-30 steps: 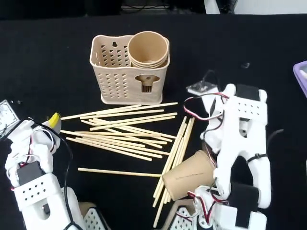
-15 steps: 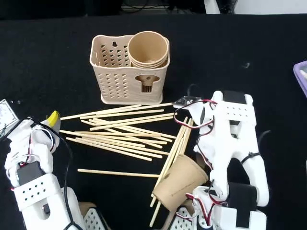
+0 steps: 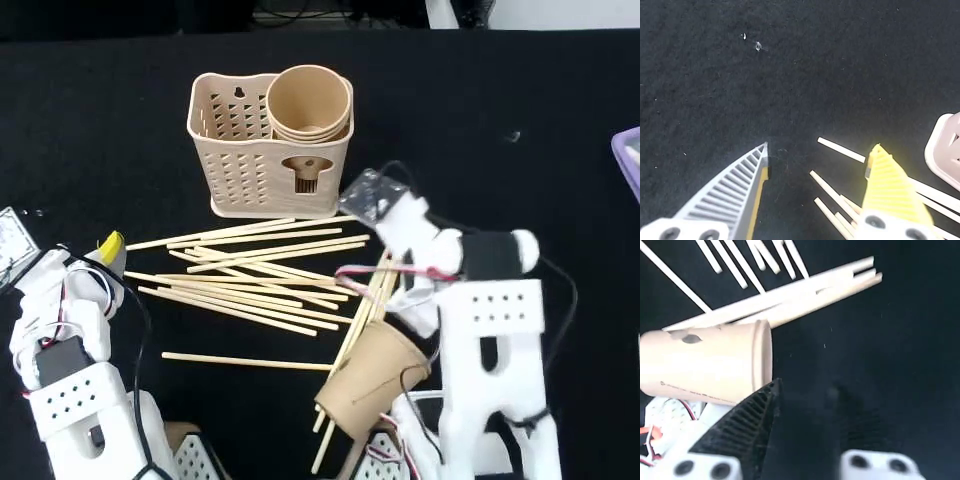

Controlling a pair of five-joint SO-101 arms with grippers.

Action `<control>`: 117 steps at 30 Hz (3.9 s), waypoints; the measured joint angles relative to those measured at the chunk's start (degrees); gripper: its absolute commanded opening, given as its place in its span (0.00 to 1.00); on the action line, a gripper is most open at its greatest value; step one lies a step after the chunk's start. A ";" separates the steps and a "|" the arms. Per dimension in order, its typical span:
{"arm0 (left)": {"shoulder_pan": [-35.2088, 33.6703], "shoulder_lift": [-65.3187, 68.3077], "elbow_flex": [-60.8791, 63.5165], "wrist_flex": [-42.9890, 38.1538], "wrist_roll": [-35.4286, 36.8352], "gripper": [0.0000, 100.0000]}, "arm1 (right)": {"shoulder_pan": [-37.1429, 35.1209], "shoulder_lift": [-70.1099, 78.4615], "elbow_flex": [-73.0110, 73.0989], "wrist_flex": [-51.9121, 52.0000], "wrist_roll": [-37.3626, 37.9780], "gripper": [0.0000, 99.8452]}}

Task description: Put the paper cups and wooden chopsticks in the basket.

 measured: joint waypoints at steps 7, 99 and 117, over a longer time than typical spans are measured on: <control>0.00 0.00 0.00 0.00 0.00 0.31 | -7.47 2.55 7.03 0.00 -0.79 0.17; 0.00 0.00 0.00 -0.26 0.00 0.31 | 30.86 30.33 -13.27 -19.43 -4.31 0.28; 0.00 0.00 0.00 -0.26 0.00 0.31 | 26.81 34.20 -13.27 -26.46 -7.21 0.28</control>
